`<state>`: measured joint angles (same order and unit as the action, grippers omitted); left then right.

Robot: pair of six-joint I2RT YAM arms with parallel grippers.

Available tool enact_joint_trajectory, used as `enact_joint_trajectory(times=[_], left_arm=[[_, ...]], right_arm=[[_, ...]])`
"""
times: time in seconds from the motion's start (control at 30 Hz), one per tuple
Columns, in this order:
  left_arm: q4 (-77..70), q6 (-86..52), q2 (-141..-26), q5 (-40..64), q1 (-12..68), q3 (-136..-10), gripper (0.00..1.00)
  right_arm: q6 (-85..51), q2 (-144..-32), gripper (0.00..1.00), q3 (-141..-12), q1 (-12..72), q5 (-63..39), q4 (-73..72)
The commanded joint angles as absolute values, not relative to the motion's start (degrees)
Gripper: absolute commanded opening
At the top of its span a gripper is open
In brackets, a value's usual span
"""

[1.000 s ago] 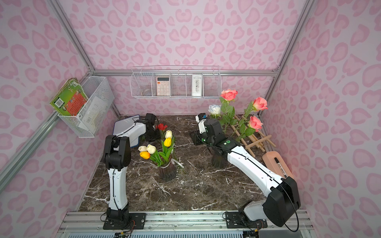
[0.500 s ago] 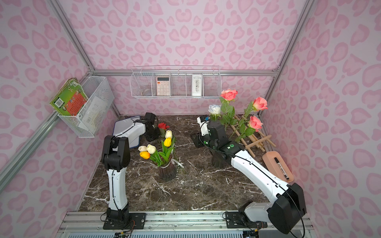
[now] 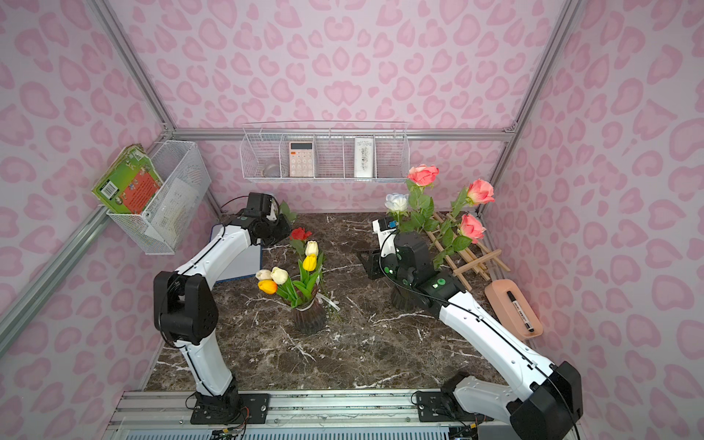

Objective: Arrange the flowers in different vases according to their variety
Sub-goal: Pick up the flower at the center of the board.

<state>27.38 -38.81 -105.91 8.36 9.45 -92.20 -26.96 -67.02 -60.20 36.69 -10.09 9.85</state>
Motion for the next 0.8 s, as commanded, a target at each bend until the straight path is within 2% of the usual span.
enact_joint_trajectory(times=[0.0, 0.37, 0.6, 0.77], left_arm=[[24.4, -37.4, -101.9, 9.1, 9.5, -91.0, 0.0], [18.3, -31.5, -89.0, 8.2, 9.3, -86.4, 0.0], [12.0, -31.9, -83.1, 12.1, 9.6, -84.6, 0.0], [6.8, -32.4, -80.4, 13.9, 12.0, -86.3, 0.0]], right_arm=[[-27.6, -65.8, 0.3, -59.6, 36.7, -10.3, 7.9], [-28.5, -63.8, 0.3, -57.0, 36.7, -10.0, 6.7], [-28.0, -62.8, 0.29, -56.8, 36.7, -10.3, 5.8], [-27.1, -59.1, 0.38, -56.6, 36.7, -8.9, 4.8]])
